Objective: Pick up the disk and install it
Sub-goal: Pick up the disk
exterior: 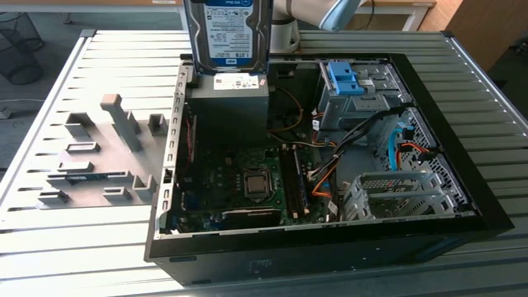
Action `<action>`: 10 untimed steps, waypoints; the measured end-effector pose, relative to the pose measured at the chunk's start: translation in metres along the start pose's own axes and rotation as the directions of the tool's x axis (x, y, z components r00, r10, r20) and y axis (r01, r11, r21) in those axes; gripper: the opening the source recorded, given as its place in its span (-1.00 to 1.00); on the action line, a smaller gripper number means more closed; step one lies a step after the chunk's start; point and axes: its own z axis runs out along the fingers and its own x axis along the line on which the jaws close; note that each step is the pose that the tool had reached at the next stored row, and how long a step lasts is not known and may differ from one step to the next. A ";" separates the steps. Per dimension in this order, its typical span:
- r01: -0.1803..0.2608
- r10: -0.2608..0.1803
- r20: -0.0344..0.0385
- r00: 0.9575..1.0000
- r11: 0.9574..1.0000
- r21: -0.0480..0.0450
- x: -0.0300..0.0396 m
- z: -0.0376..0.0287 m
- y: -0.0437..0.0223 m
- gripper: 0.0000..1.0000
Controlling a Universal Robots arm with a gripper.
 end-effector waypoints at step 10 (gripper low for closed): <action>0.000 0.000 0.000 1.000 1.000 0.000 -0.0003 -0.0001 -0.0091 -0.27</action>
